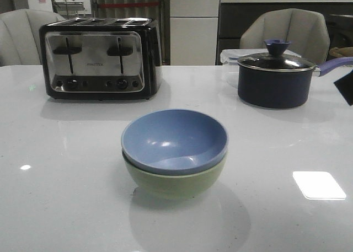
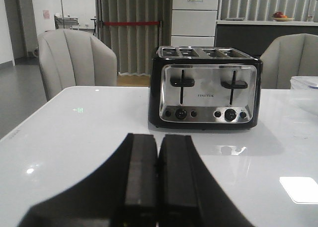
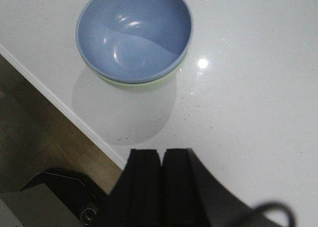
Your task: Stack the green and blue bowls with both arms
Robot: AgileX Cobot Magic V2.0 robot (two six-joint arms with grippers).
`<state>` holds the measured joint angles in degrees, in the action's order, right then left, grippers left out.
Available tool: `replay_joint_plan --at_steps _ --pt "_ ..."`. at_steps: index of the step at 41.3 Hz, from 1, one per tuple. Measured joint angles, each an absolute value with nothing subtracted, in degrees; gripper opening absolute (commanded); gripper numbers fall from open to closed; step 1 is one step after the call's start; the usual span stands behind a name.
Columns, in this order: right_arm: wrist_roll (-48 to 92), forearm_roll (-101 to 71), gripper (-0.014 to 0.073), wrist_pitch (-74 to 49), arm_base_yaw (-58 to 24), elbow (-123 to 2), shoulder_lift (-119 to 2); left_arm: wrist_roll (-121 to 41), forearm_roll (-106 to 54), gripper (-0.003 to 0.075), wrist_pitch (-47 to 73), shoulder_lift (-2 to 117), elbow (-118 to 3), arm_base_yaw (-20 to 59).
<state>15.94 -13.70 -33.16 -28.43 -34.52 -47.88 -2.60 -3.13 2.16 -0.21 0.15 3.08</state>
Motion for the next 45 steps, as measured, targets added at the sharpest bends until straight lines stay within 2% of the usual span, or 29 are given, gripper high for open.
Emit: replay_joint_plan --at_steps 32,45 --pt "15.9 -13.7 0.0057 -33.3 -27.8 -34.2 -46.8 -2.6 -3.1 0.0093 2.2 -0.2 0.2 3.1" --pt "15.9 -13.7 0.0057 -26.0 -10.8 -23.0 -27.0 -2.6 -3.1 0.0093 2.1 -0.2 0.2 3.1"
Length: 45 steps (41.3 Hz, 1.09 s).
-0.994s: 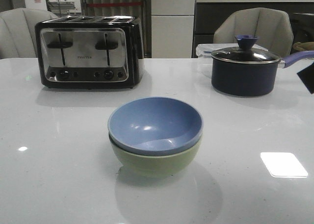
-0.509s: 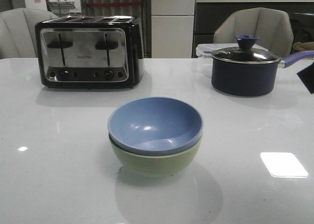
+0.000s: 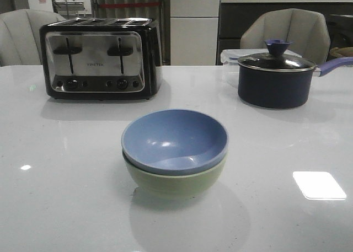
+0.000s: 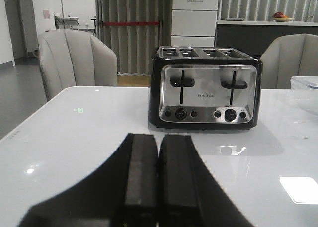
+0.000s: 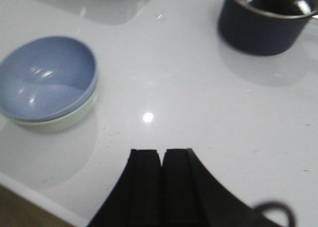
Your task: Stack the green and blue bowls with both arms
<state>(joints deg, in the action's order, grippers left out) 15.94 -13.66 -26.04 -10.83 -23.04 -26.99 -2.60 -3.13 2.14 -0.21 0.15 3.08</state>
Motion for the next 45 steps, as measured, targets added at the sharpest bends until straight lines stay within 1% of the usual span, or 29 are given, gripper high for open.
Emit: replay_joint_plan --at_steps 4,9,16,28,36,45 --pt "15.9 -13.6 0.0057 -22.5 -5.9 -17.6 -18.5 -2.6 -3.1 0.0093 2.1 -0.2 0.2 3.1" --pt "15.9 -13.6 0.0057 -19.5 -2.4 -12.2 -9.8 -2.6 -3.1 0.0093 2.1 -0.2 0.2 3.1" --pt "15.9 -13.6 0.0057 -15.4 -1.2 -5.5 -2.7 -2.6 -3.1 0.0093 2.1 -0.2 0.2 3.1" --pt "15.9 -13.6 0.0057 -7.6 -1.2 1.4 0.4 -2.6 -3.1 0.0093 2.1 -0.2 0.2 3.1" --pt "15.9 -13.7 0.0057 -5.0 -2.8 1.6 0.6 -2.6 -3.1 0.0093 2.0 -0.2 0.2 3.1" --pt "15.9 -13.7 0.0057 -4.8 -3.2 1.6 0.6 -2.6 -3.1 0.0093 2.0 -0.2 0.2 3.1"
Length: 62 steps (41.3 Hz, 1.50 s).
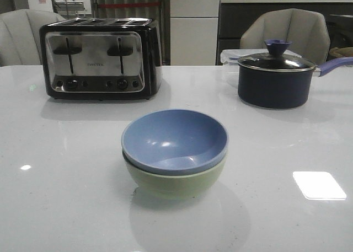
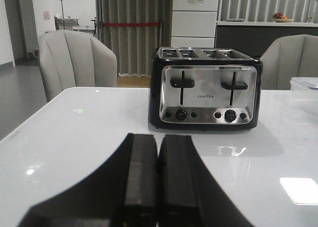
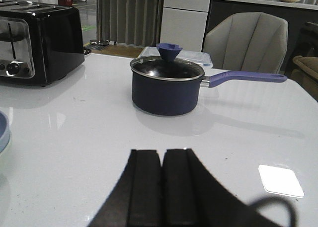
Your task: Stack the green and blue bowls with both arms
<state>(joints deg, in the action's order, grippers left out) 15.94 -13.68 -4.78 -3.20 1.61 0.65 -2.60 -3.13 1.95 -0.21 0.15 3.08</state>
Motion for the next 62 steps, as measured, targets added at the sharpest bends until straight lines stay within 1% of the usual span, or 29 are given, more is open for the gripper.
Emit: replay_joint_plan --at_steps 10,18,23,43,62 --pt "14.7 -12.6 0.0057 -4.7 -3.2 1.6 0.6 -2.6 -3.1 0.0093 2.0 -0.2 0.2 3.1" --pt "0.4 -2.9 0.0057 -3.8 -1.7 1.6 0.6 -2.6 -3.1 0.0093 2.0 -0.2 0.2 3.3" --pt "-1.9 -1.8 0.0057 -3.7 -1.2 1.6 0.6 -2.6 -3.1 0.0093 2.0 -0.2 0.2 3.3" --pt "-0.5 -1.1 0.0057 0.3 -1.2 1.6 0.6 -2.6 -3.1 0.0093 2.0 -0.2 0.2 3.3" --pt "-0.4 -1.1 0.0057 -1.7 -1.2 1.6 0.6 -2.6 -3.1 0.0093 2.0 -0.2 0.2 3.3"
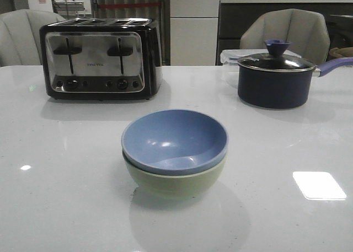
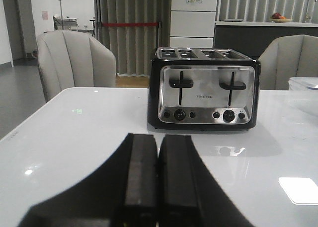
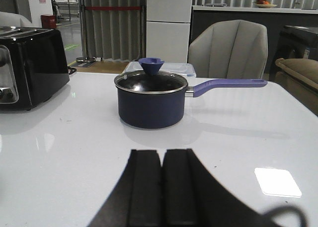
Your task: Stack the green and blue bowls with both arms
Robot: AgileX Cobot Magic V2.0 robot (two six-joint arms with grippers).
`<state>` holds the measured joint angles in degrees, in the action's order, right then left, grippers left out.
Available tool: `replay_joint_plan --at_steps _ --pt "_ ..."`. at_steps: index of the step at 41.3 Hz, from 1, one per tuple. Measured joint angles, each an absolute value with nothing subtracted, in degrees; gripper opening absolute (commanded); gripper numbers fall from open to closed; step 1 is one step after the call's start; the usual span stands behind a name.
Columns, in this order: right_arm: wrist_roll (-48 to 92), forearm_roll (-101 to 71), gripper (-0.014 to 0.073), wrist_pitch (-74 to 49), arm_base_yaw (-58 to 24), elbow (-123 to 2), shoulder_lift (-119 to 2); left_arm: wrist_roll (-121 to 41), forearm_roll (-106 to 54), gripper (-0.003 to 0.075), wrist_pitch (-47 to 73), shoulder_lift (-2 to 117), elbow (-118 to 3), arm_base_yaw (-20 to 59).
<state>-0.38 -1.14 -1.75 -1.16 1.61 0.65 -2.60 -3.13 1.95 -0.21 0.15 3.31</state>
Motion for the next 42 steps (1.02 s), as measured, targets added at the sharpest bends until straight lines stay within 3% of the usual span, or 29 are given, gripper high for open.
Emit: replay_joint_plan --at_steps 42 --pt "0.0 -1.1 0.0057 -1.7 0.2 1.6 0.6 -2.6 -3.1 0.0093 2.0 -0.2 0.2 3.3"
